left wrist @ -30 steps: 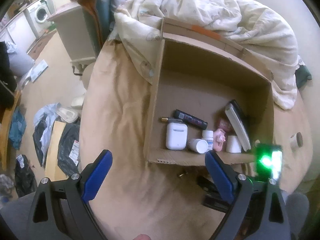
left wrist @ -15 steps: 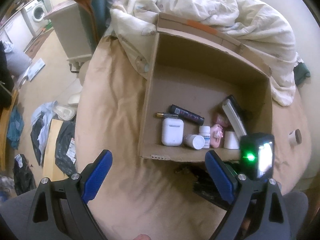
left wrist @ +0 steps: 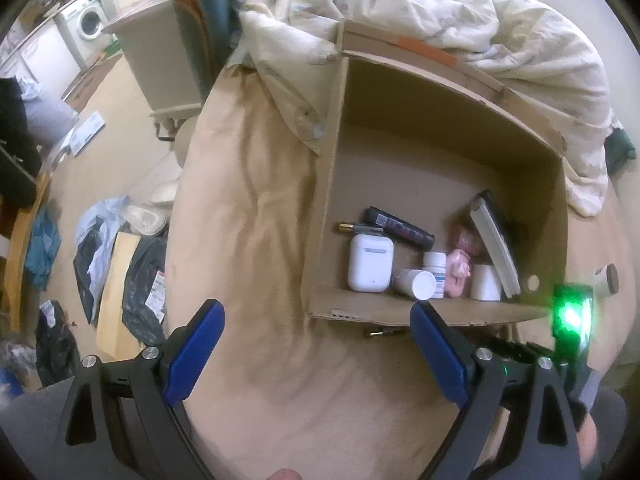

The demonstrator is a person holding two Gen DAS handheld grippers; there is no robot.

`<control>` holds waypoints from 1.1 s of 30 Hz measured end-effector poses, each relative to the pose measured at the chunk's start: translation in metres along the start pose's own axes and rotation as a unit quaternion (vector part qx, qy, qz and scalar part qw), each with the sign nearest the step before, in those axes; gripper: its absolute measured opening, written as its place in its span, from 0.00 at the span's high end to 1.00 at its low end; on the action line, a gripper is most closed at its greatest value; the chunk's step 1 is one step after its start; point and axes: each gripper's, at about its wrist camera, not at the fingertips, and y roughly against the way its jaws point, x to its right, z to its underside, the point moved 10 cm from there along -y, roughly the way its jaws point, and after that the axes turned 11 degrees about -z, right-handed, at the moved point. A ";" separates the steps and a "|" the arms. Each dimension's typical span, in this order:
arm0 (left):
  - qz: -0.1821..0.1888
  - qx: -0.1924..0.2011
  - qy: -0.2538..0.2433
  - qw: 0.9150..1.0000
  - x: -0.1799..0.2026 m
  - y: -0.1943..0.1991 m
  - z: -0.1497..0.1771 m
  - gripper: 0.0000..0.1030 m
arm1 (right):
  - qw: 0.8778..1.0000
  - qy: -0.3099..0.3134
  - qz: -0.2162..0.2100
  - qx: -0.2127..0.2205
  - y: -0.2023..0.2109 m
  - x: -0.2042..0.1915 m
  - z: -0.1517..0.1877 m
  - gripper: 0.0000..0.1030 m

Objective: Organize rigid objects

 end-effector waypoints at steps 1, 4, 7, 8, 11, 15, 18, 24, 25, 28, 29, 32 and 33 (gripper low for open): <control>0.002 0.001 0.003 1.000 -0.001 0.001 -0.001 0.10 | 1.000 -0.007 -0.001 0.003 0.004 0.006 -0.003 0.48; 0.008 0.000 0.003 1.000 0.004 0.002 -0.003 0.10 | 0.998 -0.049 -0.013 0.030 0.020 0.028 -0.006 0.31; 0.012 0.001 -0.007 1.000 0.014 0.003 -0.003 0.10 | 0.998 -0.060 -0.012 0.034 0.021 0.034 -0.016 0.15; 0.013 0.002 -0.012 1.000 0.017 0.003 -0.003 0.10 | 0.998 -0.051 -0.001 0.029 0.017 0.032 -0.018 0.11; 0.013 0.003 -0.020 1.000 0.023 0.003 -0.003 0.10 | 0.998 -0.048 0.032 0.018 -0.003 0.021 -0.021 0.10; 0.013 0.002 -0.020 1.000 0.022 0.003 -0.001 0.10 | 0.988 -0.130 0.066 0.052 -0.017 0.016 -0.030 0.00; 0.015 0.000 -0.015 1.000 0.019 0.003 -0.002 0.10 | 0.976 -0.169 0.113 0.078 -0.026 -0.002 -0.034 0.00; 0.020 -0.003 -0.011 1.000 0.018 0.003 -0.001 0.10 | 0.963 -0.190 0.161 0.103 -0.040 -0.016 -0.027 0.00; 0.021 -0.003 -0.012 1.000 0.019 0.003 -0.001 0.10 | 0.964 -0.172 0.172 0.104 -0.044 -0.018 -0.030 0.00; 0.020 0.000 -0.017 1.000 0.022 0.004 -0.001 0.10 | 0.970 -0.142 0.157 0.120 -0.048 -0.023 -0.042 0.00; 0.018 0.001 -0.018 1.000 0.022 0.004 0.000 0.10 | 0.971 -0.134 0.155 0.120 -0.047 -0.022 -0.042 0.00; 0.016 0.001 -0.018 1.000 0.022 0.003 0.000 0.10 | 0.973 -0.125 0.150 0.127 -0.040 -0.025 -0.034 0.00; 0.013 0.002 -0.018 1.000 0.021 0.002 0.000 0.10 | 0.973 -0.120 0.148 0.128 -0.039 -0.027 -0.034 0.00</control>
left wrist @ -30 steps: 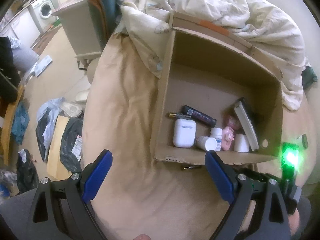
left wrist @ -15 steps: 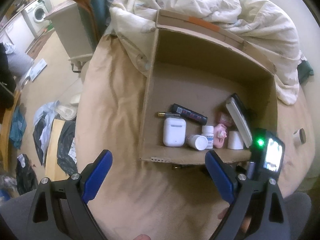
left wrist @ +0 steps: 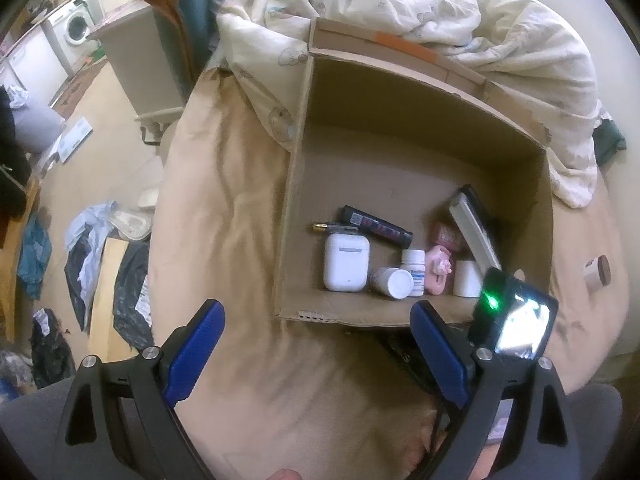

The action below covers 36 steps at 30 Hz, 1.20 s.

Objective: Organize rigid objects

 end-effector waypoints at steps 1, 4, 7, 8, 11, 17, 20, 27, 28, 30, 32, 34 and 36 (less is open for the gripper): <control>-0.001 0.000 0.001 1.000 -0.001 0.000 0.000 0.10 | 1.000 0.003 -0.003 0.001 0.008 0.008 0.013 0.00; -0.004 -0.002 0.007 1.000 -0.005 -0.002 0.000 0.10 | 1.000 0.013 -0.021 -0.010 0.014 0.010 0.017 0.03; -0.003 -0.007 0.010 1.000 -0.006 -0.005 0.000 0.10 | 0.999 0.024 -0.045 -0.019 0.027 0.035 0.013 0.04; -0.002 -0.007 0.011 1.000 -0.006 -0.004 0.000 0.10 | 0.998 0.025 -0.052 -0.020 0.033 0.040 0.010 0.04; -0.003 -0.003 0.010 1.000 -0.005 -0.002 -0.001 0.10 | 0.996 0.037 -0.075 -0.029 0.048 0.039 0.032 0.04; -0.011 -0.005 0.004 1.000 -0.004 -0.006 0.001 0.10 | 0.991 0.043 -0.119 -0.032 0.091 0.039 0.042 0.04; -0.003 -0.009 0.012 1.000 -0.004 -0.005 0.001 0.10 | 0.988 0.052 -0.141 -0.033 0.114 0.041 0.041 0.04; -0.010 -0.004 0.016 1.000 -0.008 -0.005 0.000 0.10 | 0.976 0.131 -0.172 0.000 0.183 0.048 0.021 0.04; -0.011 -0.006 0.016 1.000 -0.008 -0.007 0.001 0.10 | 0.973 0.151 -0.172 0.016 0.198 0.050 0.016 0.04; -0.017 -0.007 0.014 1.000 -0.009 -0.010 0.002 0.10 | 0.965 0.189 -0.176 0.047 0.216 0.052 0.005 0.04; -0.024 -0.007 0.009 1.000 -0.008 -0.012 0.004 0.10 | 0.957 0.198 -0.205 0.050 0.212 0.044 -0.009 0.04; -0.030 -0.006 0.005 1.000 -0.008 -0.014 0.006 0.10 | 0.951 0.185 -0.243 0.051 0.205 0.046 -0.015 0.04; -0.033 -0.005 0.000 0.999 -0.009 -0.015 0.008 0.10 | 0.947 0.189 -0.250 0.070 0.200 0.049 -0.018 0.04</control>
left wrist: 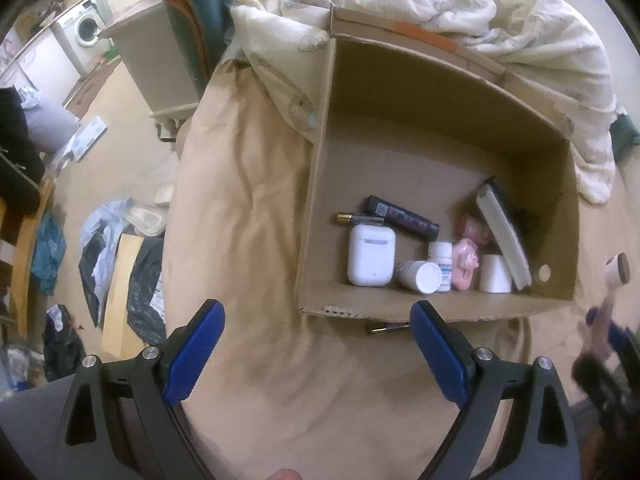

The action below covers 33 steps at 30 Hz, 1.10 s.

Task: Organize rigid objects
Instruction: 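Grasp the pink comb-shaped scraper with the right tool, then grasp the black battery with the left tool while the right tool holds the pink scraper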

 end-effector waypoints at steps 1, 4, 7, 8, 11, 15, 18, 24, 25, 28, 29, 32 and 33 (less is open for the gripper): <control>0.001 0.004 0.002 1.000 -0.002 0.001 0.000 0.10 | 1.000 0.008 0.001 0.010 -0.002 0.003 0.002 0.04; 0.001 0.013 -0.001 1.000 -0.003 0.003 0.005 0.10 | 0.999 -0.027 -0.005 0.022 -0.017 0.013 0.000 0.04; -0.007 0.015 -0.036 0.999 0.014 0.000 0.019 0.10 | 0.998 -0.050 -0.020 0.044 -0.013 0.020 -0.011 0.04; -0.006 0.011 -0.043 0.999 0.021 -0.003 0.024 0.10 | 0.997 -0.056 -0.022 0.050 -0.012 0.022 -0.015 0.04; 0.003 -0.022 -0.064 0.998 0.049 -0.021 0.042 0.10 | 0.995 -0.081 -0.033 0.050 -0.013 0.032 -0.020 0.04; -0.004 -0.043 -0.063 0.997 0.076 -0.045 0.048 0.10 | 0.992 -0.103 -0.043 0.053 -0.012 0.037 -0.024 0.04; -0.020 -0.040 -0.079 0.996 0.094 -0.064 0.047 0.10 | 0.991 -0.107 -0.045 0.060 -0.011 0.037 -0.027 0.04; -0.040 -0.044 -0.091 0.994 0.111 -0.094 0.039 0.11 | 0.991 -0.112 -0.047 0.061 -0.010 0.038 -0.027 0.04; -0.040 -0.047 -0.091 0.994 0.112 -0.097 0.039 0.12 | 0.990 -0.114 -0.048 0.062 -0.010 0.039 -0.028 0.04; -0.030 -0.052 -0.079 0.995 0.112 -0.103 0.037 0.12 | 0.989 -0.121 -0.057 0.060 -0.011 0.039 -0.028 0.04; -0.026 -0.052 -0.078 0.995 0.112 -0.104 0.037 0.12 | 0.989 -0.124 -0.059 0.058 -0.012 0.039 -0.028 0.04; -0.018 -0.050 -0.074 0.996 0.105 -0.107 0.036 0.19 | 0.989 -0.127 -0.060 0.053 -0.014 0.037 -0.029 0.04; -0.018 -0.049 -0.073 0.996 0.101 -0.107 0.038 0.26 | 0.989 -0.127 -0.061 0.052 -0.014 0.035 -0.029 0.04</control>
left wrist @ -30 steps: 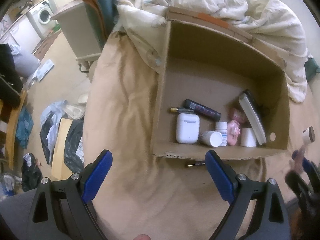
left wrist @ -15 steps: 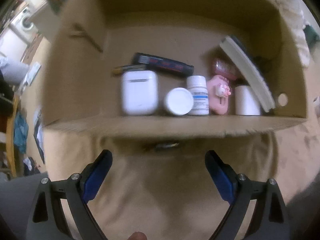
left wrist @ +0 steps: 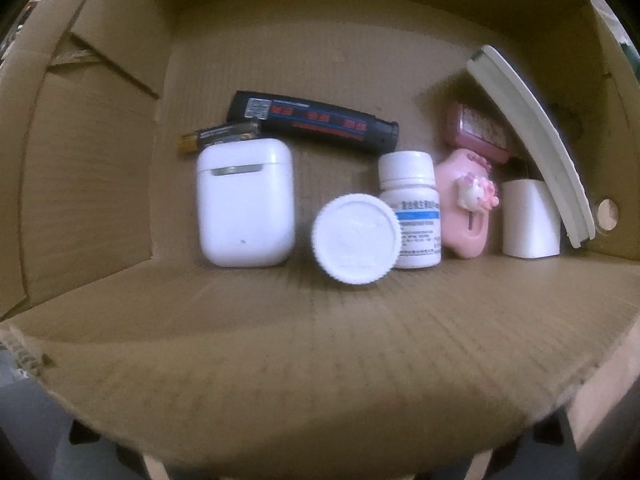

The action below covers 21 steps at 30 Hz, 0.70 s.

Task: Organize rigid objects
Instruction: 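Grasp the black battery with the left tool while the right tool holds the pink scraper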

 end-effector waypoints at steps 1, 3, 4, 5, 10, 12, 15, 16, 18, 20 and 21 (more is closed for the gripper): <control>0.000 0.003 -0.002 1.000 -0.001 0.001 0.000 0.29 | 1.000 0.001 -0.001 0.000 0.001 -0.002 0.000 0.04; 0.001 0.007 -0.011 1.000 -0.002 0.002 0.002 0.41 | 1.000 0.009 -0.001 0.004 0.002 -0.009 -0.001 0.04; -0.002 0.010 -0.018 1.000 -0.003 0.003 0.001 0.44 | 1.000 0.015 0.000 0.005 0.003 -0.012 -0.001 0.04; -0.002 0.012 -0.023 1.000 -0.003 0.004 0.001 0.48 | 1.000 0.018 0.003 0.005 0.003 -0.013 -0.001 0.04; -0.007 0.017 -0.031 0.999 -0.003 0.010 0.000 0.76 | 1.000 0.019 0.014 0.005 0.006 -0.014 0.002 0.04; -0.009 0.017 -0.035 0.999 -0.009 0.013 0.003 0.89 | 1.000 0.021 0.020 0.005 0.008 -0.013 0.002 0.04; -0.010 0.013 -0.035 0.999 -0.011 0.023 0.007 0.94 | 0.999 0.022 0.034 0.003 0.008 -0.008 0.004 0.04; -0.010 0.013 -0.037 0.999 -0.012 0.025 0.009 0.94 | 0.999 0.021 0.035 0.002 0.008 -0.007 0.005 0.04; -0.010 0.014 -0.040 0.999 -0.013 0.032 0.011 0.96 | 0.999 0.021 0.040 0.001 0.008 -0.006 0.007 0.04; -0.007 0.015 -0.042 0.999 -0.012 0.035 0.015 0.97 | 0.999 0.020 0.043 0.002 0.009 -0.005 0.007 0.04; -0.005 0.016 -0.042 0.999 -0.013 0.037 0.016 0.97 | 0.999 0.020 0.044 0.002 0.009 -0.005 0.008 0.04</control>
